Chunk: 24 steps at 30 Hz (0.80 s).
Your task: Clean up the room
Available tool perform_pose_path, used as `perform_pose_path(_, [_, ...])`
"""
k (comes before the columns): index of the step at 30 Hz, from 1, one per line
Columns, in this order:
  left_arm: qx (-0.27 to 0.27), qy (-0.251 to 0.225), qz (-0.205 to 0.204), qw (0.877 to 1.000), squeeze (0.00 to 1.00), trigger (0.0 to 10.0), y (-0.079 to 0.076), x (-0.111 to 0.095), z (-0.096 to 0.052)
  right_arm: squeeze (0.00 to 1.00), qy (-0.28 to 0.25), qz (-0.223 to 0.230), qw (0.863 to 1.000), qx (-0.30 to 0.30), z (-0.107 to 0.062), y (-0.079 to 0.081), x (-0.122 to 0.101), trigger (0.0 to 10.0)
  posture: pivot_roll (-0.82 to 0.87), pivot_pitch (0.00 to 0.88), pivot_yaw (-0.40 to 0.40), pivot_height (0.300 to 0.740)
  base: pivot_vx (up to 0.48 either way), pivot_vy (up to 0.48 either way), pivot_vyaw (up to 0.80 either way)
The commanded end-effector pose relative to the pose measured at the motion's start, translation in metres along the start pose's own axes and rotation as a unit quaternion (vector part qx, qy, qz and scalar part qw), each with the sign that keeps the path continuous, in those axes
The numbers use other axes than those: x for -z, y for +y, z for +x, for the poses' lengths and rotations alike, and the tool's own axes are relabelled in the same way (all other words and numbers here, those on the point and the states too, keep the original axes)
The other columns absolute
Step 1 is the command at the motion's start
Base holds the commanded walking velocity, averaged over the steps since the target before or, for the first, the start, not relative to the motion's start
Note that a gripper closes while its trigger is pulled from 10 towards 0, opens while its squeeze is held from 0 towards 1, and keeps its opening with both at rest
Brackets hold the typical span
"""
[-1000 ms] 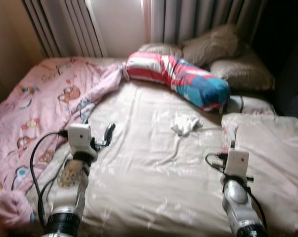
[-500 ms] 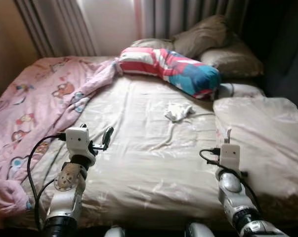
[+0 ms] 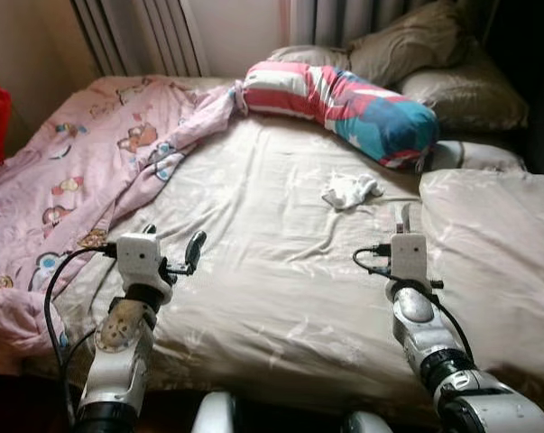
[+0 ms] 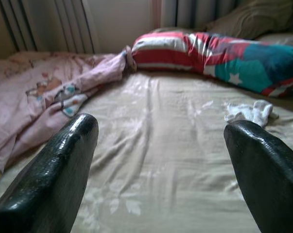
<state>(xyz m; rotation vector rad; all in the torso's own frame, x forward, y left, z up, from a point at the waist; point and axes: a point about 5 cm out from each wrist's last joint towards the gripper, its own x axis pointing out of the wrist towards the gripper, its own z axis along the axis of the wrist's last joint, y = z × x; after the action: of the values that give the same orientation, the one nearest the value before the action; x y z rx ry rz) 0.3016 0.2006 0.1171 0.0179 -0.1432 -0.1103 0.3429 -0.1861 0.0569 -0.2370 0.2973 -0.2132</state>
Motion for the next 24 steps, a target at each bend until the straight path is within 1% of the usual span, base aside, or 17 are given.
perform_pose_path(1, [-0.001, 0.000, 0.004, 1.000, 0.00, 10.0, 0.003, -0.003, -0.003, 0.00, -0.024, 0.002, 1.000, 0.007, 0.004, -0.003, -0.013, 10.0, 0.09, 0.113, 0.051, 0.653, 0.000, 0.000, 0.00])
perform_pose_path(2, [0.000, 0.002, 0.006, 1.000, 0.00, 10.0, 0.003, -0.002, -0.004, 0.00, -0.023, 0.007, 0.999, 0.026, 0.005, -0.007, -0.014, 10.0, 0.10, 0.118, 0.051, 0.653, 0.000, 0.000, 0.00])
perform_pose_path(4, [0.001, 0.004, 0.007, 1.000, 0.00, 10.0, 0.004, -0.001, -0.006, 0.00, -0.020, 0.014, 0.999, 0.035, 0.005, -0.010, -0.013, 10.0, 0.10, 0.116, 0.050, 0.653, 0.000, 0.000, 0.00])
perform_pose_path(6, [0.000, 0.004, 0.009, 1.000, 0.00, 10.0, 0.005, -0.003, -0.006, 0.00, -0.016, 0.052, 0.997, 0.053, 0.006, -0.013, -0.015, 10.0, 0.10, 0.118, 0.049, 0.653, 0.000, 0.000, 0.00])
perform_pose_path(8, [-0.001, 0.004, 0.009, 1.000, 0.00, 10.0, 0.005, -0.004, -0.007, 0.00, -0.017, 0.044, 0.997, 0.059, 0.006, -0.013, -0.016, 10.0, 0.10, 0.118, 0.050, 0.653, 0.000, 0.000, 0.00])
perform_pose_path(9, [-0.001, 0.004, 0.010, 1.000, 0.00, 10.0, 0.005, -0.004, -0.007, 0.00, -0.020, 0.027, 0.998, 0.051, 0.007, -0.011, -0.017, 10.0, 0.10, 0.119, 0.049, 0.653, 0.000, 0.000, 0.00])
perform_pose_path(10, [-0.001, 0.004, 0.010, 1.000, 0.00, 10.0, 0.005, -0.004, -0.007, 0.00, -0.020, 0.027, 0.998, 0.051, 0.007, -0.011, -0.017, 10.0, 0.10, 0.119, 0.049, 0.653, 0.000, 0.000, 0.00])
perform_pose_path(11, [0.000, 0.004, 0.010, 1.000, 0.00, 10.0, 0.004, -0.004, -0.007, 0.00, -0.037, -0.008, 0.999, 0.033, 0.007, -0.008, -0.021, 10.0, 0.11, 0.117, 0.048, 0.653, 0.000, 0.000, 0.00])
perform_pose_path(13, [0.000, 0.003, 0.010, 1.000, 0.00, 10.0, 0.004, -0.005, -0.007, 0.00, -0.054, -0.042, 0.997, 0.023, 0.007, -0.006, -0.026, 10.0, 0.11, 0.118, 0.048, 0.653, 0.000, 0.000, 0.00])
perform_pose_path(16, [-0.002, 0.001, 0.011, 1.000, 0.00, 10.0, 0.004, -0.006, -0.008, 0.00, -0.098, -0.091, 0.991, -0.002, 0.009, -0.004, -0.040, 10.0, 0.11, 0.119, 0.045, 0.653, 0.000, 0.000, 0.00])
perform_pose_path(18, [-0.003, 0.001, 0.011, 1.000, 0.00, 10.0, 0.004, -0.007, -0.009, 0.00, -0.127, -0.142, 0.982, -0.015, 0.010, -0.004, -0.049, 10.0, 0.11, 0.124, 0.044, 0.653, 0.000, 0.000, 0.00])
perform_pose_path(19, [-0.003, 0.002, 0.012, 1.000, 0.00, 10.0, 0.004, -0.007, -0.011, 0.00, -0.160, -0.220, 0.961, -0.043, 0.009, 0.001, -0.056, 10.0, 0.12, 0.135, 0.042, 0.653, 0.000, 0.000, 0.00])
perform_pose_path(20, [-0.004, 0.004, 0.013, 1.000, 0.00, 10.0, 0.005, -0.006, -0.013, 0.00, -0.174, -0.281, 0.942, -0.060, 0.008, 0.006, -0.055, 10.0, 0.12, 0.136, 0.042, 0.653, 0.000, 0.000, 0.00])
perform_pose_path(21, [-0.005, 0.006, 0.013, 1.000, 0.00, 10.0, 0.005, -0.006, -0.014, 0.00, -0.183, -0.321, 0.926, -0.072, 0.007, 0.008, -0.054, 10.0, 0.12, 0.142, 0.041, 0.653, 0.000, 0.000, 0.00])
perform_pose_path(22, [-0.006, 0.007, 0.014, 1.000, 0.00, 10.0, 0.005, -0.005, -0.016, 0.00, -0.189, -0.384, 0.899, -0.094, 0.006, 0.012, -0.048, 10.0, 0.13, 0.151, 0.037, 0.653, 0.000, 0.000, 0.00])
perform_pose_path(23, [-0.006, 0.007, 0.014, 1.000, 0.00, 10.0, 0.005, -0.005, -0.016, 0.00, -0.189, -0.384, 0.899, -0.094, 0.006, 0.012, -0.048, 10.0, 0.13, 0.151, 0.037, 0.653, 0.000, 0.000, 0.00])
perform_pose_path(24, [-0.006, 0.008, 0.014, 1.000, 0.00, 10.0, 0.005, -0.005, -0.018, 0.00, -0.187, -0.414, 0.885, -0.104, 0.005, 0.012, -0.043, 10.0, 0.13, 0.159, 0.036, 0.653, 0.000, 0.000, 0.00])
